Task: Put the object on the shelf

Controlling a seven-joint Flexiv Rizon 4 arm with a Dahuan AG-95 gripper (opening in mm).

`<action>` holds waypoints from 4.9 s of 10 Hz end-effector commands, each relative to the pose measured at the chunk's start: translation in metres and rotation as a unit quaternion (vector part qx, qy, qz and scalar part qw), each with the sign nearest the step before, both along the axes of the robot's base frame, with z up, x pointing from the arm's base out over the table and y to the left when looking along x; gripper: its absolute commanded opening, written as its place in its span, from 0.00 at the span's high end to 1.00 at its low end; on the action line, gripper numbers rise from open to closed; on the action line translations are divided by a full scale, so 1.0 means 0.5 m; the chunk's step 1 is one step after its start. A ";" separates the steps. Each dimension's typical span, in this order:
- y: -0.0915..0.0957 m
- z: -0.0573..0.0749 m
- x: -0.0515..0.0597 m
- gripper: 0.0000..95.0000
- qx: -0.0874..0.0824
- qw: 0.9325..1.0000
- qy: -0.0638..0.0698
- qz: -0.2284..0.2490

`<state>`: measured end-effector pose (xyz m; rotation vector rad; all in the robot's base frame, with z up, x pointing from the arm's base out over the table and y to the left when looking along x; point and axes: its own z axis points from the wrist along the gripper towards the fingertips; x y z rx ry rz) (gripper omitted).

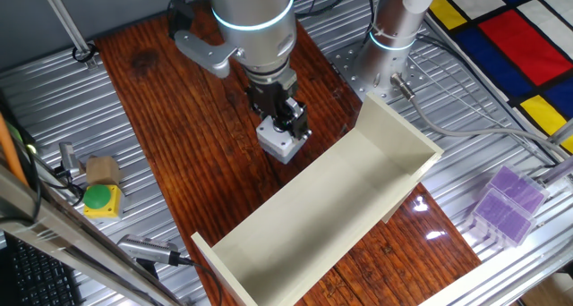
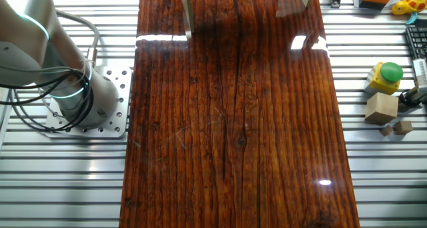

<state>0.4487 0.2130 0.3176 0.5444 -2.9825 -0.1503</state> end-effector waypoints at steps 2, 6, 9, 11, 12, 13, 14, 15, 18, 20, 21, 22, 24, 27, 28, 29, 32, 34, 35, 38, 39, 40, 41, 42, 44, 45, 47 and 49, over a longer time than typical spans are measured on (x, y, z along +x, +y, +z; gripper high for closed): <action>0.048 0.052 -0.027 1.00 -0.015 1.000 0.005 -0.021; 0.117 0.037 -0.030 1.00 -0.022 0.998 0.003 -0.051; 0.165 0.017 -0.030 1.00 -0.023 0.997 -0.001 -0.071; 0.188 0.005 -0.032 1.00 -0.023 0.996 -0.004 -0.084; 0.193 0.003 -0.032 1.00 -0.024 0.996 -0.005 -0.087; 0.205 -0.001 -0.033 1.00 -0.024 0.995 -0.009 -0.094; 0.208 -0.002 -0.032 1.00 -0.024 0.995 -0.011 -0.096; 0.208 -0.002 -0.032 1.00 -0.023 0.995 -0.016 -0.095; 0.208 -0.002 -0.033 0.40 -0.021 0.998 -0.019 -0.059; 0.208 -0.002 -0.033 0.20 -0.019 0.998 -0.019 -0.051; 0.207 -0.002 -0.033 0.20 -0.019 0.998 -0.018 -0.049; 0.207 -0.002 -0.033 0.20 -0.020 0.998 -0.018 -0.048; 0.206 0.000 -0.033 0.20 -0.019 0.999 -0.015 -0.046; 0.182 0.043 -0.046 0.20 -0.011 0.999 -0.003 -0.041; 0.170 0.058 -0.049 0.20 -0.009 0.999 0.004 -0.040; 0.155 0.069 -0.050 0.20 -0.007 0.999 0.008 -0.037; 0.093 0.083 -0.044 0.60 -0.013 0.999 0.015 -0.035; 0.040 0.058 -0.028 1.00 -0.020 0.999 0.015 -0.022; 0.014 0.040 -0.019 1.00 -0.019 1.000 0.014 -0.013; -0.038 -0.045 0.014 1.00 -0.020 1.000 0.015 -0.005; -0.050 -0.078 0.021 1.00 -0.022 1.000 0.015 -0.008; -0.058 -0.106 0.025 1.00 -0.023 1.000 0.015 -0.010; -0.066 -0.138 0.029 1.00 -0.022 1.000 0.016 -0.015; -0.072 -0.168 0.028 1.00 -0.023 0.999 0.019 -0.021; -0.087 -0.215 0.000 1.00 -0.020 0.999 0.025 -0.023; -0.090 -0.224 -0.011 1.00 -0.020 0.999 0.027 -0.020; -0.091 -0.242 -0.035 1.00 -0.017 0.999 0.030 -0.008; -0.093 -0.246 -0.044 1.00 -0.013 1.000 0.028 -0.001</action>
